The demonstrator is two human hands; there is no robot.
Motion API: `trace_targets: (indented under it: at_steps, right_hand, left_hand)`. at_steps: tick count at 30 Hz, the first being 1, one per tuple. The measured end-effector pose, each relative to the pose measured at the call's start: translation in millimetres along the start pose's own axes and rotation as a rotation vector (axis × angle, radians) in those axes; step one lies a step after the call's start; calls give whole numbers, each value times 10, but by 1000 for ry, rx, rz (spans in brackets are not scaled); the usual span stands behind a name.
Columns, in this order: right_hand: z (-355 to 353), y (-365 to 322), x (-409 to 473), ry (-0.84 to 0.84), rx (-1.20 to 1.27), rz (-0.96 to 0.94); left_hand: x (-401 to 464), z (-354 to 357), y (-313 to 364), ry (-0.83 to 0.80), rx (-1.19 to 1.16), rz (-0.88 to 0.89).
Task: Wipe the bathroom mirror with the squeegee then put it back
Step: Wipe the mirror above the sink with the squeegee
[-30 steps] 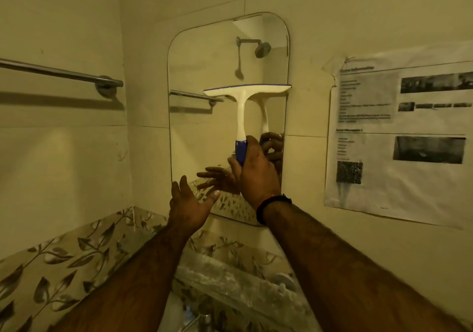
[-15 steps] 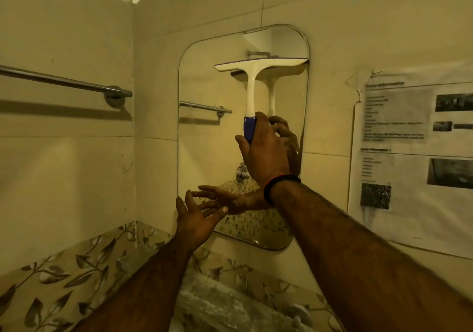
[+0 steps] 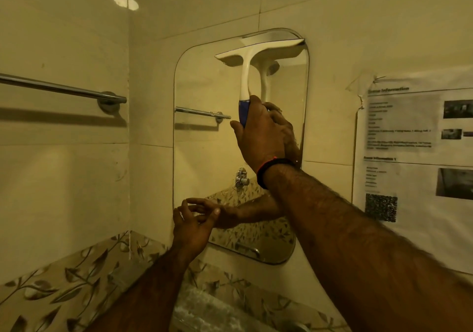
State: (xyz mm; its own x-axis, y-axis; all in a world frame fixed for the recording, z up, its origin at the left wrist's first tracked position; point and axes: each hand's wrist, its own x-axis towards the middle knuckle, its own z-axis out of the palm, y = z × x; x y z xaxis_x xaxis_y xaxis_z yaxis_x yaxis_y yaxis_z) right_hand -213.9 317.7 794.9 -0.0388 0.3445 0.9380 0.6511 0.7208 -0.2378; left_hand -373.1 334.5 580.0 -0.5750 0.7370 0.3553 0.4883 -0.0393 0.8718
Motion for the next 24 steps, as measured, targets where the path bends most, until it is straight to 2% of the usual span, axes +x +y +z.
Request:
trace_targets:
  at_steps: [11,24]
  right_hand:
    - [44,-7,-84,-18,-15,23]
    - [212,45,-817,-117,-9,88]
  left_hand:
    - [-8,29,-11,32,32,8]
    - [-22,-10,-137,23,23,26]
